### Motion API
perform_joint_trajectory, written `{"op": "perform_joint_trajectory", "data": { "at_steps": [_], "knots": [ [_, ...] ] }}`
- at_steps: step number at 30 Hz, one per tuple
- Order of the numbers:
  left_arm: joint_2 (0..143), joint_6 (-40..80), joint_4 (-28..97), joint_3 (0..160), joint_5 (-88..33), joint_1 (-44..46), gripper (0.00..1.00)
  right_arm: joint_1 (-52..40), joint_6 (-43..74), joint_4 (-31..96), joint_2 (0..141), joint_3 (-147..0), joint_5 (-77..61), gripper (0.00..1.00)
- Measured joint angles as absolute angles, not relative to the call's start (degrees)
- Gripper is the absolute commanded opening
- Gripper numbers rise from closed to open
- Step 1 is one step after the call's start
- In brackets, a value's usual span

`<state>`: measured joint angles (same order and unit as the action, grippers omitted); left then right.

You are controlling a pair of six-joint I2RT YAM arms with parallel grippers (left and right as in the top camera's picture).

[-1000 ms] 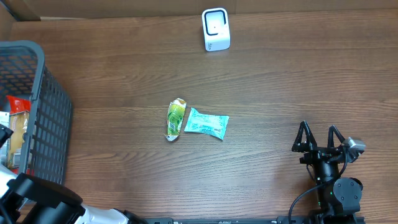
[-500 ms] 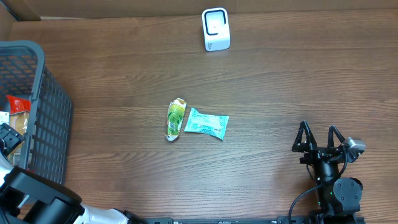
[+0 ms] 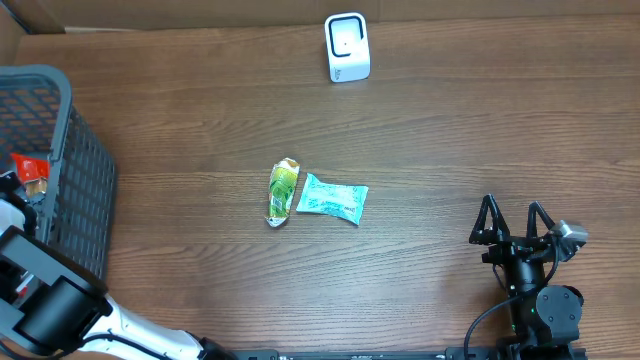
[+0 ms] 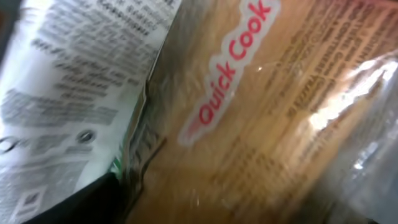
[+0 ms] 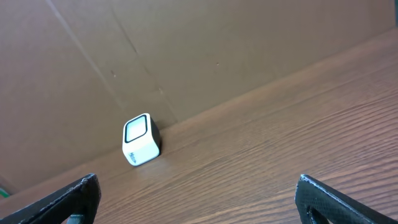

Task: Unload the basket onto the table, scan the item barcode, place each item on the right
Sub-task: 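Move the left gripper back into the basket toward the red-ended package, then grasp the red-ended spaghetti package in the basket with left gripper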

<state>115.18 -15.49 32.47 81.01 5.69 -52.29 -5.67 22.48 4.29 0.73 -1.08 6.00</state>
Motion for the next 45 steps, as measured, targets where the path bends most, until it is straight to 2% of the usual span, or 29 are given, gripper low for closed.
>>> {"op": "perform_joint_trajectory", "data": {
  "at_steps": [1,2,3,22,37,45],
  "knots": [
    [115.42,-15.68,32.27,81.06,5.61,-52.25,0.29,-5.65,22.46,4.29,0.73,-1.08,6.02,1.0],
    [115.48,-16.4,32.05,81.14,5.43,-52.21,0.12,-5.65,22.48,4.29,0.73,-1.08,6.0,1.0],
    [115.61,-16.82,32.03,81.14,5.39,-52.1,0.04,-5.65,22.48,4.32,0.73,-1.08,6.02,1.0],
    [114.63,-13.47,40.75,88.05,5.23,-47.99,0.04,-5.65,22.48,4.32,0.73,-1.08,6.0,1.0],
    [88.79,-9.52,40.71,95.0,9.26,-38.65,0.04,-5.67,22.48,4.29,0.73,-1.08,6.0,1.0],
    [85.14,-8.84,41.93,95.04,9.08,-36.07,0.04,-5.65,22.46,4.27,0.73,-1.08,6.02,1.0]
  ]
}}
